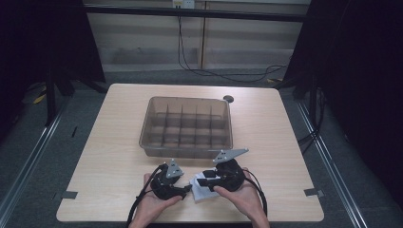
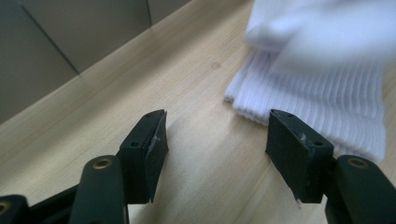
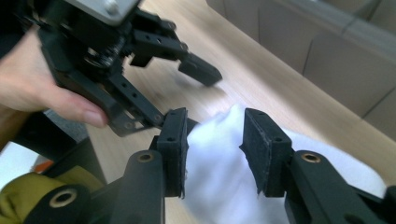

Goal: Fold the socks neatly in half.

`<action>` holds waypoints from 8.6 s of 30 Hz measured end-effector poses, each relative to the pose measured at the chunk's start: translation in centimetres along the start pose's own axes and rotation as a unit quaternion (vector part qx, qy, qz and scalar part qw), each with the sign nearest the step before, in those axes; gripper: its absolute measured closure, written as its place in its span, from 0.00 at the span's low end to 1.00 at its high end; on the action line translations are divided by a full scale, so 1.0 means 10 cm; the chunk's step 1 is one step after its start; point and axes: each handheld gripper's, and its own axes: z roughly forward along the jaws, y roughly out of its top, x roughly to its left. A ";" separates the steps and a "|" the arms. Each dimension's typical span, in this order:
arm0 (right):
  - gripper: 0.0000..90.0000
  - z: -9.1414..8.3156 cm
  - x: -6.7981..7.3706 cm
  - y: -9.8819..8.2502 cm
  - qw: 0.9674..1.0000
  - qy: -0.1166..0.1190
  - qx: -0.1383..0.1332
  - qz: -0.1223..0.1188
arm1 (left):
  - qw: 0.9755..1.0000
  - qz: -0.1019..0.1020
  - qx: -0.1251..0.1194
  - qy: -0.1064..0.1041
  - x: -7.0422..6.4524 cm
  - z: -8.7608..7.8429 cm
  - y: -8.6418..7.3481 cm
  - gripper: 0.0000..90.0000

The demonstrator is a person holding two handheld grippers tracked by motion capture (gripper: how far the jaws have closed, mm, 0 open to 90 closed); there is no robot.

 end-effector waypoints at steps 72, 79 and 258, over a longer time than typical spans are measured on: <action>0.88 -0.24 -0.47 -0.52 0.991 -0.114 -0.002 0.072 | 0.995 -0.027 -0.032 -0.089 0.03 0.04 0.21 0.93; 0.80 -0.07 -0.45 -0.61 0.991 -0.119 0.029 0.060 | 0.997 -0.041 -0.042 -0.057 0.09 -0.02 0.20 0.74; 0.81 -0.19 -0.20 -0.35 0.999 -0.038 -0.028 0.025 | 0.998 -0.030 -0.037 -0.029 -0.13 0.26 0.53 0.63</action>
